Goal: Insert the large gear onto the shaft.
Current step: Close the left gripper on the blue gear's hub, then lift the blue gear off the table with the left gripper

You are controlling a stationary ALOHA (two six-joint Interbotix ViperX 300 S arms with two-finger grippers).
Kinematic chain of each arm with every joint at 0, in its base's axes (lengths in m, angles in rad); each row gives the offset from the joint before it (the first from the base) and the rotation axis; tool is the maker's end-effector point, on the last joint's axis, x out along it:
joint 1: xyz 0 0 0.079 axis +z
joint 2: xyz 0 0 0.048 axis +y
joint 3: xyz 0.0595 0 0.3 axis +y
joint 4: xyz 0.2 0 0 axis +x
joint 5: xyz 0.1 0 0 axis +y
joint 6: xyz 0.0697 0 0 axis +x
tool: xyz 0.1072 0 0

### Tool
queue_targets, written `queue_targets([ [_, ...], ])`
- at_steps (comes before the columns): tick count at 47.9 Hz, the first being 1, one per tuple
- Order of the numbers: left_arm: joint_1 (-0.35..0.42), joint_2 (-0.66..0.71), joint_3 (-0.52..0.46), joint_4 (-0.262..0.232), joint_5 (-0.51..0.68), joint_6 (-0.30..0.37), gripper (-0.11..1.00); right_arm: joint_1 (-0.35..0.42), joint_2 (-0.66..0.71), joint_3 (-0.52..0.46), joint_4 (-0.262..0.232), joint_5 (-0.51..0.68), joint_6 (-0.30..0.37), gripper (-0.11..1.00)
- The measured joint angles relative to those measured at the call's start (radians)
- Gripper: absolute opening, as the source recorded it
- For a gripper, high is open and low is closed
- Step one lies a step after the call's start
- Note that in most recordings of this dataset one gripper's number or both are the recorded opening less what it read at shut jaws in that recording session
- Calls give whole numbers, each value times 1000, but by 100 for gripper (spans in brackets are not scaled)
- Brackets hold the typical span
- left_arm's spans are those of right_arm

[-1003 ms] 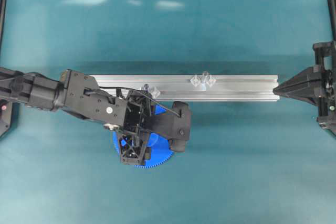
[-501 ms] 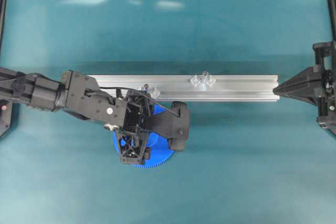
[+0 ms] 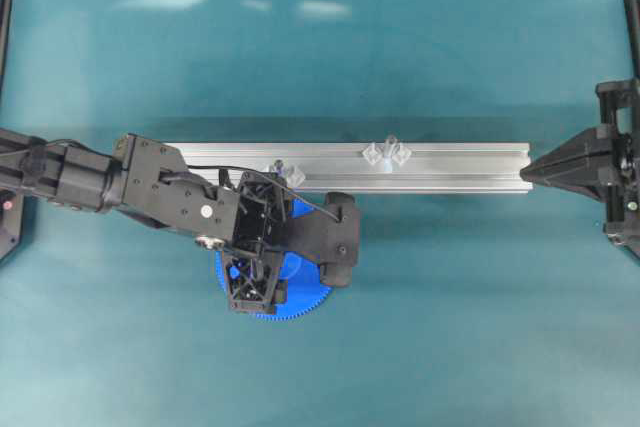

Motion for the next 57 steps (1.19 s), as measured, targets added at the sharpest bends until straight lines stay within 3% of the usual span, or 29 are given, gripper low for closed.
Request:
queue_targets([
  [28, 0, -2, 3, 0, -2, -32, 92, 0, 0, 0, 0, 0, 0, 3],
  [38, 0, -3, 3, 2, 0, -34, 77, 0, 0, 0, 2, -2, 0, 3],
  [57, -2, -5, 5, 2, 2, -35, 77, 0, 0, 0, 0, 0, 0, 3],
])
